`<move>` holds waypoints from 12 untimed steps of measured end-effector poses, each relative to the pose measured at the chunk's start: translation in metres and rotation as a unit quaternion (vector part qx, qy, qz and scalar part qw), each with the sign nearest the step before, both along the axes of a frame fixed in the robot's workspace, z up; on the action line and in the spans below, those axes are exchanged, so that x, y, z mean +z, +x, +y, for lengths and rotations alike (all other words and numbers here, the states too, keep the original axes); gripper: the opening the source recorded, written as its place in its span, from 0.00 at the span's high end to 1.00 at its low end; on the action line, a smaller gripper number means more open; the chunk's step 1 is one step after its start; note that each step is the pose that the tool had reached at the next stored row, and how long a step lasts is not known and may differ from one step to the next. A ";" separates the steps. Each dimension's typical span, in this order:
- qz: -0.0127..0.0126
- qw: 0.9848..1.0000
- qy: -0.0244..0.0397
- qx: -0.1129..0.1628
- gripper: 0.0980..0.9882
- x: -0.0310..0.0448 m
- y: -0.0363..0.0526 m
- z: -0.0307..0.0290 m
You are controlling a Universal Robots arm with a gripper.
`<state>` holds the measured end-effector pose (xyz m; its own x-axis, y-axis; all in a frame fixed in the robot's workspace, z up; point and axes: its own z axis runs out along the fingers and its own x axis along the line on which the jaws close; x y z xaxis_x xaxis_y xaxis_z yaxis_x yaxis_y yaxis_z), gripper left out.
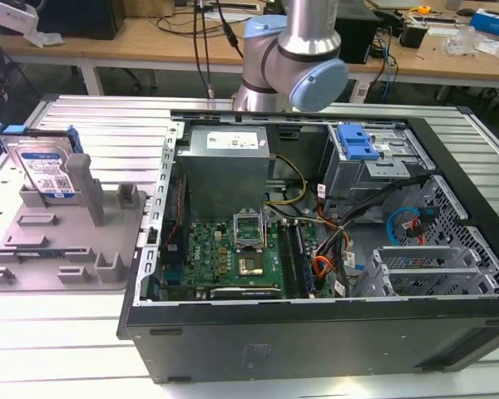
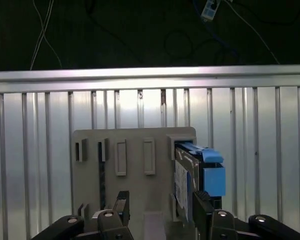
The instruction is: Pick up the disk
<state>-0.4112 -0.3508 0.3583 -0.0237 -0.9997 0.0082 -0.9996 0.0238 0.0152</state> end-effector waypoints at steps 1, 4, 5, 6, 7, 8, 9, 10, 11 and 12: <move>0.000 1.000 0.000 0.000 0.42 -0.0001 -0.0011 0.0053; 0.000 1.000 -0.002 0.000 0.42 -0.0008 -0.0018 0.0251; 0.000 1.000 -0.003 0.000 0.42 -0.0011 -0.0019 0.0293; 0.000 1.000 -0.005 0.000 0.42 -0.0017 -0.0019 0.0315; 0.000 1.000 -0.006 0.000 0.42 -0.0026 -0.0018 0.0337; 0.000 1.000 -0.007 0.000 0.42 -0.0028 -0.0018 0.0340; 0.000 1.000 -0.007 0.000 0.42 -0.0028 -0.0018 0.0340; 0.000 1.000 -0.007 0.000 0.42 -0.0028 -0.0018 0.0340; 0.000 1.000 -0.007 0.000 0.42 -0.0027 -0.0018 0.0340; 0.000 1.000 -0.007 0.000 0.42 -0.0028 -0.0018 0.0341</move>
